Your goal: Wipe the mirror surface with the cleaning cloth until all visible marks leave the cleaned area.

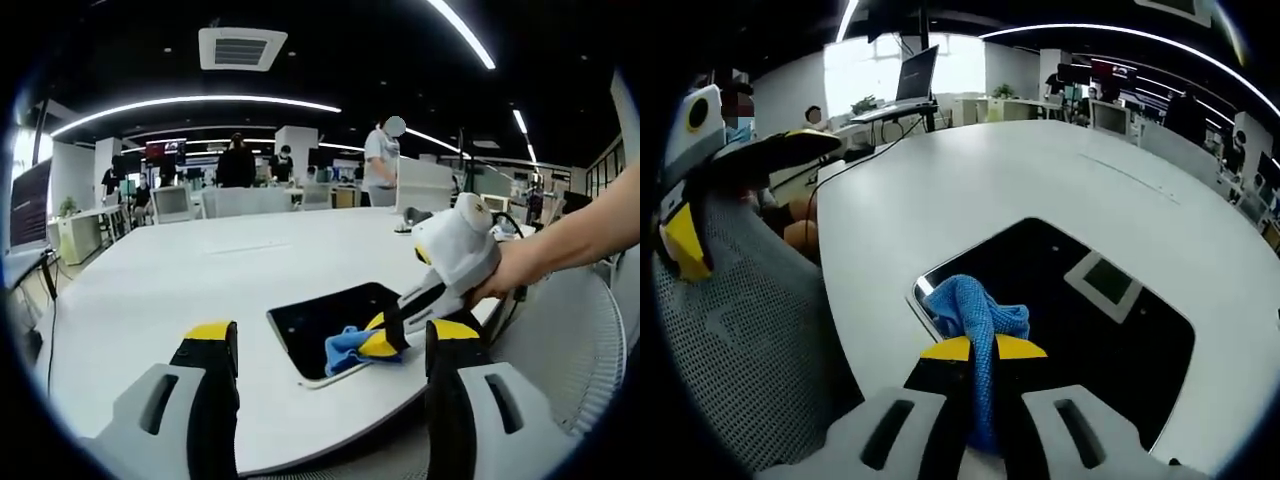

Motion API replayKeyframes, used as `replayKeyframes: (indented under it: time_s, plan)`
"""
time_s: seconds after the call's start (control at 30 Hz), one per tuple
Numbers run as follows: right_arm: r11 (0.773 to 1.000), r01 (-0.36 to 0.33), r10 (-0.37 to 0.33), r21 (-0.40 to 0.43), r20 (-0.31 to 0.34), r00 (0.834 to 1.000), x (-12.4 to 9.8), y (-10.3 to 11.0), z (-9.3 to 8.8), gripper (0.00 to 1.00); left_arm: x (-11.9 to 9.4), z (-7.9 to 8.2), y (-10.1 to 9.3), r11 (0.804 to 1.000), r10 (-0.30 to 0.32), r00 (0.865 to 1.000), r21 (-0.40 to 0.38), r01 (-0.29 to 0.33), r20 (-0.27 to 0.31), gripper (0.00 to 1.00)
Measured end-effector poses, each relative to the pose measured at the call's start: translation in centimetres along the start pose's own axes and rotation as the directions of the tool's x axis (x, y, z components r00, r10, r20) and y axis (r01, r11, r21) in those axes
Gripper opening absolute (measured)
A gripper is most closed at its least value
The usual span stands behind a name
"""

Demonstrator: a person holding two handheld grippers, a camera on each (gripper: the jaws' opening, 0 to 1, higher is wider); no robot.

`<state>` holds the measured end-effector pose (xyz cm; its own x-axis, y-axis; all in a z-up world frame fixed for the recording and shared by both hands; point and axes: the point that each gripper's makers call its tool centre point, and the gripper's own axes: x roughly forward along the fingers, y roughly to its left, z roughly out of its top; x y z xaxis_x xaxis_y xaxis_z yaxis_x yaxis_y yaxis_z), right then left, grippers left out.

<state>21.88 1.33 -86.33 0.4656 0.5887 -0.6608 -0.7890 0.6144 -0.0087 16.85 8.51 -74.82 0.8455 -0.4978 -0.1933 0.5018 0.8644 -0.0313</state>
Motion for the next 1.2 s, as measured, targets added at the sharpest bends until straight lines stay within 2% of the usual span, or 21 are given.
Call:
replayKeyframes:
  time_s: [0.17,0.3,0.5,0.73,1.2]
  plan:
    - [1.0,-0.005,0.005,0.007,0.0,1.0,0.0,-0.1,0.0,0.01,0.0,0.0,-0.1,1.0,-0.003,1.0,0.0,0.003,0.001,0.74]
    - [1.0,-0.019,0.019,-0.018,-0.016,1.0,0.0,0.0,0.0,0.01,0.0,-0.1,-0.1,1.0,-0.004,1.0,-0.001,0.004,-0.004,0.74]
    - [1.0,-0.021,0.022,-0.022,0.023,0.999,-0.1,0.0,-0.1,0.01,0.0,-0.2,-0.1,1.0,-0.005,1.0,-0.002,0.005,-0.013,0.74]
    - [0.999,-0.027,0.027,-0.028,0.016,1.0,-0.1,-0.1,0.0,0.01,0.0,-0.2,0.0,1.0,-0.005,1.0,-0.002,0.005,-0.013,0.74]
    - [1.0,-0.005,0.005,-0.03,0.012,1.0,-1.7,-1.8,-1.5,0.01,0.0,-0.2,-0.1,1.0,-0.005,1.0,-0.002,0.005,-0.009,0.74]
